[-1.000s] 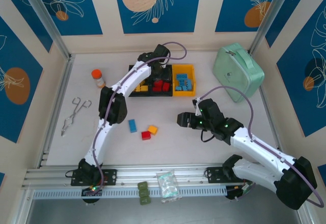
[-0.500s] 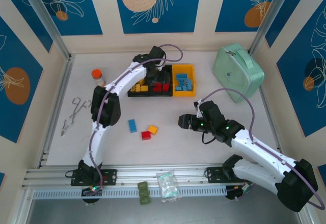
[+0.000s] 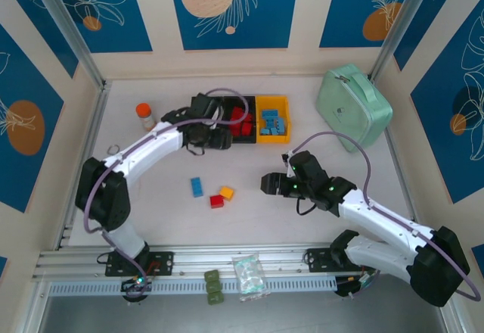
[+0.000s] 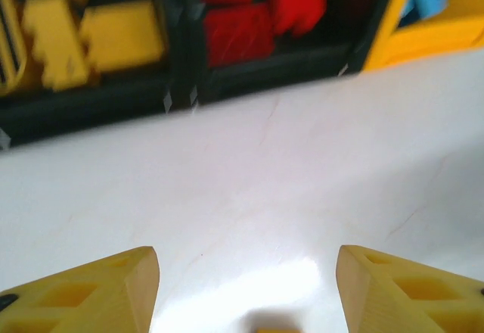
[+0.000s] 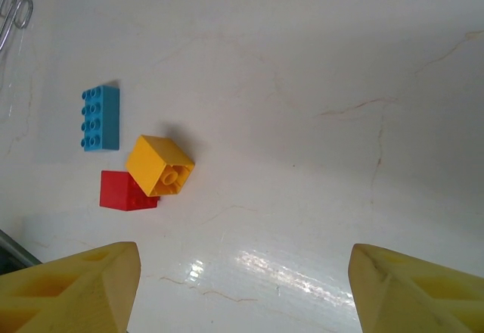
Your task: Sort the legos into containers by color
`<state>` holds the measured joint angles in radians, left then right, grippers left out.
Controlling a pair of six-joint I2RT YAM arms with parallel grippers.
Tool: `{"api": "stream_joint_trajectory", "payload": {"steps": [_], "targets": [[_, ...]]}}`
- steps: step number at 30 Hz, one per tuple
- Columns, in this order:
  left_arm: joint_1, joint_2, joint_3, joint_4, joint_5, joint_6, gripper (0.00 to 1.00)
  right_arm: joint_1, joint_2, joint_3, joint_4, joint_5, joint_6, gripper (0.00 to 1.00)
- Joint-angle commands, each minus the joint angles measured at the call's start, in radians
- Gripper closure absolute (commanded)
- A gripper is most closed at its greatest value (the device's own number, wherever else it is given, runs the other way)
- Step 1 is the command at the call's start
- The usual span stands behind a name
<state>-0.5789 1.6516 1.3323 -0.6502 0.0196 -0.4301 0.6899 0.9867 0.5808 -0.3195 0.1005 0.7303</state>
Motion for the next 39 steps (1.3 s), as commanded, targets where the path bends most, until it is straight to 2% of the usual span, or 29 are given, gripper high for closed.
{"api": "stream_joint_trajectory", "payload": {"steps": [1,6,12,26,35,39], "targets": [[-0.004,-0.092,-0.129,0.045,-0.060,-0.068,0.37,0.031,0.024,0.044,0.020,-0.020,-0.032,0.27],[-0.004,-0.176,-0.307,0.076,-0.108,-0.171,0.35,0.078,0.074,0.088,0.029,-0.029,-0.075,0.27],[-0.008,-0.209,-0.462,0.148,-0.135,-0.271,0.34,0.093,0.118,0.112,0.045,-0.038,-0.085,0.27],[-0.034,-0.104,-0.492,0.187,-0.145,-0.317,0.40,0.100,0.132,0.101,0.051,-0.040,-0.074,0.27],[-0.043,-0.072,-0.480,0.183,-0.162,-0.304,0.68,0.102,0.118,0.078,0.060,-0.033,-0.060,0.27],[-0.043,-0.081,-0.461,0.160,-0.172,-0.280,0.72,0.103,0.106,0.068,0.059,-0.027,-0.058,0.27]]}}
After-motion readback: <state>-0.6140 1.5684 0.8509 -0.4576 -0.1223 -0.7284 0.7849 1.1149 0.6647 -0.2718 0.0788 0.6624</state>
